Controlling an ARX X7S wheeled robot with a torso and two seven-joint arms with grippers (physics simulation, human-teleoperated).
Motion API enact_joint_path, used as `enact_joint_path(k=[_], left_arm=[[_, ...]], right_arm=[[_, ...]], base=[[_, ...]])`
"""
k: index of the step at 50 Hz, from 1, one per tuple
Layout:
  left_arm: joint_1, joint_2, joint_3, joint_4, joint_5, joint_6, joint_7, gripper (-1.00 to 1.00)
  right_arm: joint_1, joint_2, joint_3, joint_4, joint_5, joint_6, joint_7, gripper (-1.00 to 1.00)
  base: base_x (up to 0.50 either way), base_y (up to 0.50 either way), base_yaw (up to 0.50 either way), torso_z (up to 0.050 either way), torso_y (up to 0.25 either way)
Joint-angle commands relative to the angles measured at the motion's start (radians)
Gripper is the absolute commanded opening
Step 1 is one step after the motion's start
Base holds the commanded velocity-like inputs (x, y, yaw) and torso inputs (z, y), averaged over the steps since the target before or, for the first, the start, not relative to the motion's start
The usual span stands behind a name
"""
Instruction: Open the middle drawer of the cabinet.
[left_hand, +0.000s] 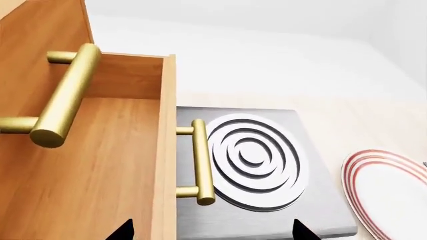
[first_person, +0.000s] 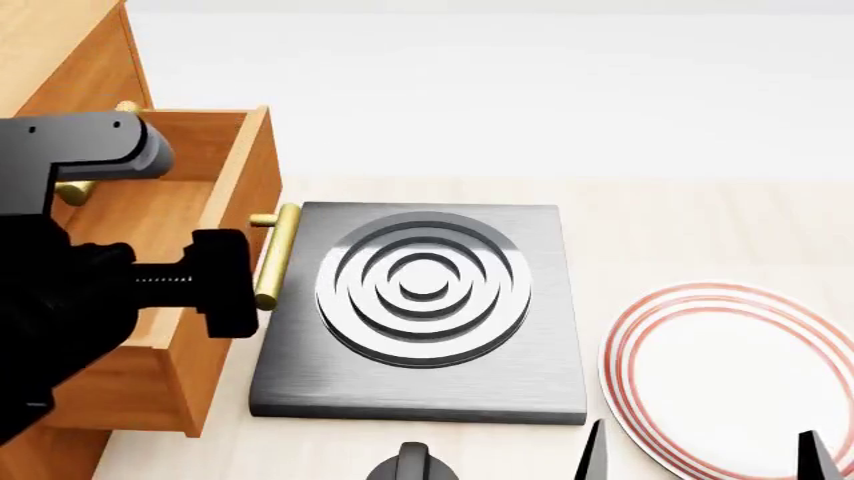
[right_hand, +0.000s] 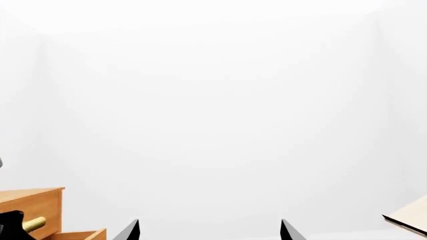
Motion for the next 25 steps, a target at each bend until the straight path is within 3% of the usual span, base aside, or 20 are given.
enact_joint_path(k=[1, 25], left_arm=[[0.013, 0.004, 0.015, -0.023, 0.024, -0.001, 0.039, 1.0], [0.046, -0.007, 0.027, -0.058, 0.085, 0.026, 0.08, 1.0]], right_arm=[[-0.003, 0.0, 0.003, 0.001, -0.001, -0.001, 0.0, 1.0], [-0.011, 0.002, 0.007, -0.006, -0.007, 0.003, -0.001, 1.0]], base=[[0.0, 0.0, 0.0, 0.0, 0.0], [0.0, 0.0, 0.0, 0.0, 0.0]])
